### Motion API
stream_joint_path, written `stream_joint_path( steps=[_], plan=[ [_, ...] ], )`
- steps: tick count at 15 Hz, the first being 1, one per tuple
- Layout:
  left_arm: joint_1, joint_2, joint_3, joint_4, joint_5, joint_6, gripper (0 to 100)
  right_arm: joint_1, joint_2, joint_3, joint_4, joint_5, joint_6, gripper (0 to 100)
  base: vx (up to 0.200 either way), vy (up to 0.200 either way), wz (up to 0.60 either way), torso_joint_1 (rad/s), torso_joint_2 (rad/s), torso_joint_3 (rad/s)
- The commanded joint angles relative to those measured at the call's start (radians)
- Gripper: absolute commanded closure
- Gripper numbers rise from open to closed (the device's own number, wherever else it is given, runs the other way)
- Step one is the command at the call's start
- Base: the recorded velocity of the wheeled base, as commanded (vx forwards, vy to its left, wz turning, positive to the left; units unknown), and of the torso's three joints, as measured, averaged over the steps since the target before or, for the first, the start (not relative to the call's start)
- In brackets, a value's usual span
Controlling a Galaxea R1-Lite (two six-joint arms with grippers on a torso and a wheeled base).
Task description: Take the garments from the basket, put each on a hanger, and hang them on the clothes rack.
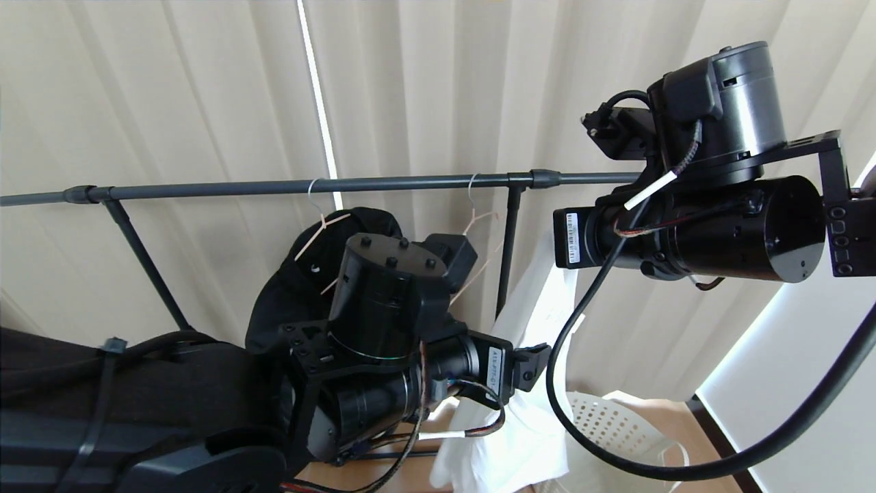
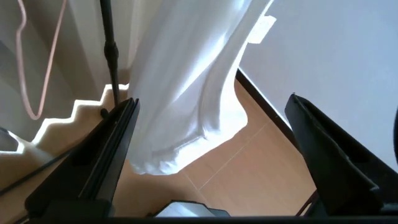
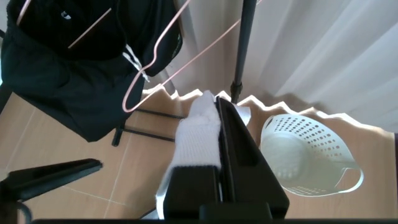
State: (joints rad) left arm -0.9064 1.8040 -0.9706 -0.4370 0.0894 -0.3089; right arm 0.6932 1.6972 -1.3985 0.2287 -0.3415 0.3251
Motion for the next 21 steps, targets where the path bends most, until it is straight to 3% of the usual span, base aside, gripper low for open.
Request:
stream_joint_path(
  steps=[1,4,7,9,10,20,21],
  plan=[
    [0.004,0.051,-0.022,-0.002,0.006,-0.004,0,0.012,-0.004,0.004,0.000,-0.001,0.000,100,0.000,0.000,0.00,0.000,0.00,0.000],
    [0.020,0.080,-0.033,0.000,0.030,-0.029,0,0.025,-0.013,0.012,0.000,-0.005,0.000,100,0.000,0.000,0.00,0.000,0.00,0.000],
    [0.032,0.138,-0.062,0.003,0.153,-0.029,0,0.026,-0.039,0.026,-0.005,-0.005,-0.005,100,0.000,0.000,0.00,0.000,0.00,0.000],
    [0.032,0.147,-0.068,0.003,0.168,-0.029,0,0.026,-0.041,0.029,-0.005,-0.005,-0.005,100,0.000,0.000,0.00,0.000,0.00,0.000],
    [0.034,0.169,-0.072,0.003,0.213,-0.029,0,0.026,-0.068,0.042,-0.002,-0.005,-0.015,100,0.000,0.000,0.00,0.000,0.00,0.000],
    [0.075,0.207,-0.045,0.001,0.219,-0.032,0,0.031,-0.128,0.064,-0.003,-0.002,-0.051,100,0.000,0.000,0.00,0.000,0.00,0.000],
    [0.073,0.209,-0.045,0.001,0.219,-0.032,100,0.031,-0.128,0.065,-0.003,-0.002,-0.058,100,0.000,0.000,0.00,0.000,0.00,0.000]
  ],
)
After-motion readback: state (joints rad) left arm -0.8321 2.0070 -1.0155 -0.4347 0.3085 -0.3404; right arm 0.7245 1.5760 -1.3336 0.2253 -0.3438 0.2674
